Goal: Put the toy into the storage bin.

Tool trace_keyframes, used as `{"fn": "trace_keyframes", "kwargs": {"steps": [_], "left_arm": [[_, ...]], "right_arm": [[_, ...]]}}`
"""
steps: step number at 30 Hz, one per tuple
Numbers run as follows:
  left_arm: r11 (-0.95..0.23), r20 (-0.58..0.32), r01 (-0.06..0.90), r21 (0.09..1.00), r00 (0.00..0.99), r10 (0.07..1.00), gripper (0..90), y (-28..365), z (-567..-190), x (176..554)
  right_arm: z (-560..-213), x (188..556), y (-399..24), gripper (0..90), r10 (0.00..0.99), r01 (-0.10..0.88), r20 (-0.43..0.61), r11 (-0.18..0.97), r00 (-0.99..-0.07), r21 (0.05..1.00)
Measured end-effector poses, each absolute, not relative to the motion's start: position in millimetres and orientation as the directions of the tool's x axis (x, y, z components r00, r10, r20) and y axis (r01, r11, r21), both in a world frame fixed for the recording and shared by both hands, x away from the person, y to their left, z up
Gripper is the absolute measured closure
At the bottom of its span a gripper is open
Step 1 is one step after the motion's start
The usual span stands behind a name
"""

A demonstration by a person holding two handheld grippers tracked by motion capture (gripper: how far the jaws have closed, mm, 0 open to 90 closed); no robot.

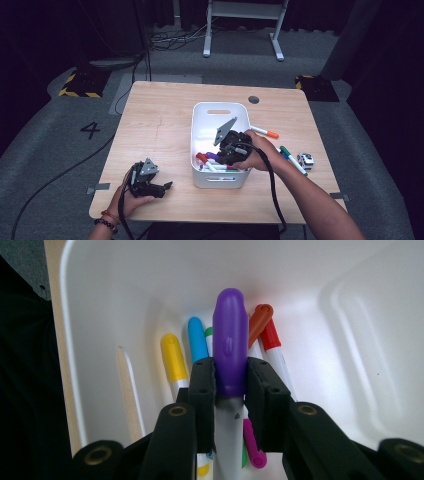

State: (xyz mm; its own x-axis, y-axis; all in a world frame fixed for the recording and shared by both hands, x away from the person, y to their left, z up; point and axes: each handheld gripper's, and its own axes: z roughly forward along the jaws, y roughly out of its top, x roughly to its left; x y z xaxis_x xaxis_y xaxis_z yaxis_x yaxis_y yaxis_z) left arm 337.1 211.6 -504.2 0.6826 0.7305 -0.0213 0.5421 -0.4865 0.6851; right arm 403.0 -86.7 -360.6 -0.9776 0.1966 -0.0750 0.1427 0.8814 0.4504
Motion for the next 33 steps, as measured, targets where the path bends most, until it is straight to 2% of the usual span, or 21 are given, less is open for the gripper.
{"fn": "trace_keyframes", "kwargs": {"steps": [6, 11, 19, 24, 26, 33], "left_arm": [[-0.486, -0.023, 0.542, 0.686, 0.683, 0.730, 15.7, 211.6, -504.2, 337.1], [-0.482, -0.027, 0.545, 0.686, 0.681, 0.731, 15.7, 211.4, -504.4, 336.8], [-0.481, -0.027, 0.544, 0.687, 0.681, 0.732, 15.7, 211.3, -504.4, 336.8], [-0.481, -0.027, 0.545, 0.686, 0.681, 0.732, 15.7, 211.2, -504.4, 336.7], [-0.481, -0.027, 0.544, 0.687, 0.681, 0.732, 15.7, 211.2, -504.4, 336.8], [-0.482, -0.026, 0.544, 0.687, 0.681, 0.732, 15.7, 211.2, -504.4, 336.8]], "right_arm": [[-365.2, 402.3, -84.8, 73.8, 0.205, 0.163, -0.056, 0.891, -0.977, 0.423], [-368.1, 403.0, -87.7, 70.5, 0.209, 0.162, -0.058, 0.881, -0.976, 0.444], [-359.6, 402.4, -106.6, 63.4, 0.222, 0.138, -0.082, 0.812, -0.972, 0.567], [-347.2, 400.3, -139.9, 59.6, 0.290, 0.142, -0.104, 0.711, -0.951, 0.689], [-339.7, 397.3, -167.9, 57.5, 0.386, 0.175, -0.098, 0.612, -0.917, 0.772], [-344.3, 386.6, -221.0, 53.2, 0.499, 0.224, -0.116, 0.570, -0.859, 0.790]]}}
